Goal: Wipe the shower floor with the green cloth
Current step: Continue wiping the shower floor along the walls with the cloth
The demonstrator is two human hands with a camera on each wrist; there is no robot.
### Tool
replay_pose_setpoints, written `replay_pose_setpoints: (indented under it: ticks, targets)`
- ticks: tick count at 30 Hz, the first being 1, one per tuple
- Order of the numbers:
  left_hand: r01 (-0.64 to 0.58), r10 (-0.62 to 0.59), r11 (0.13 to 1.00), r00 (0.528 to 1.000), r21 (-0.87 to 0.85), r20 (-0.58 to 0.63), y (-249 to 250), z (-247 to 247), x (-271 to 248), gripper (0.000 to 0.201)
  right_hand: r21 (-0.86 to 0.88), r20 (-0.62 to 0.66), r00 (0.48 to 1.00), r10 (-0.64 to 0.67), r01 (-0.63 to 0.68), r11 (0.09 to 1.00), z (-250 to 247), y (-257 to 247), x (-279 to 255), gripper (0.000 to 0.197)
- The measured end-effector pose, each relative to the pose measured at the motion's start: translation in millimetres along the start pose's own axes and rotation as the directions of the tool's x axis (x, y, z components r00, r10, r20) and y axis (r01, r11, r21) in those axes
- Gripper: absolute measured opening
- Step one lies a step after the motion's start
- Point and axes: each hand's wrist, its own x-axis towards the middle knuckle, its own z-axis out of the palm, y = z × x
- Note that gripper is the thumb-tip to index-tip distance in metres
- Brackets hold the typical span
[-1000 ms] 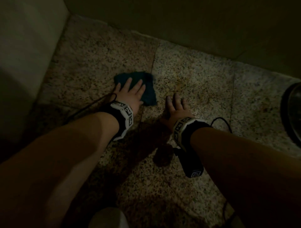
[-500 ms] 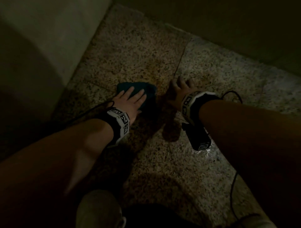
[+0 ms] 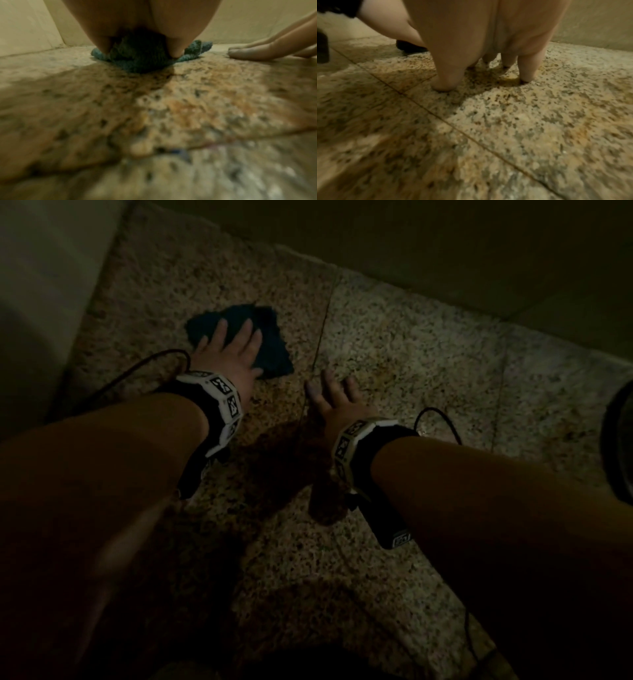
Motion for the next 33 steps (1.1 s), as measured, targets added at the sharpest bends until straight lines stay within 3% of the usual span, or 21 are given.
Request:
replay_pose_setpoints:
  ticks: [5, 11, 19, 21, 23, 33]
  targets:
    - [0.003, -0.003, 1.0, 1.0, -0.015, -0.021, -1.9, 5.5, -7.2, 0.059, -0.011, -0.005, 1.0, 0.004, -0.004, 1.0, -0.6, -0.4, 3.4, 0.101]
    - [0.013, -0.013, 1.0, 0.999, 0.001, 0.042, -7.3, 33.2, -51.5, 0.059, -0.079, -0.07, 0.998, 0.002, -0.007, 0.997, 4.7, 1.6, 8.2, 0.101]
    - [0.014, -0.02, 0.997, 0.996, 0.07, 0.086, -38.9, 66.7, -96.0, 0.059, -0.126, -0.158, 0.987, 0.012, -0.032, 0.991, -23.7, -15.2, -3.8, 0.07]
    - [0.001, -0.006, 0.998, 0.997, 0.061, 0.083, -41.5, 67.1, -94.7, 0.059, -0.163, -0.219, 0.975, -0.047, 0.011, 0.987, -23.9, -19.2, -4.2, 0.072]
    - [-0.007, 0.004, 0.999, 0.997, 0.038, 0.078, -43.6, 63.3, -89.6, 0.059, -0.193, -0.182, 0.981, -0.069, 0.033, 0.981, -17.6, -26.7, -3.6, 0.077]
    - [0.076, -0.073, 0.995, 0.996, -0.059, 0.042, -54.8, 8.0, -13.4, 0.059, -0.022, -0.123, 0.99, -0.073, 0.071, 0.997, -8.9, -24.9, 5.0, 0.087]
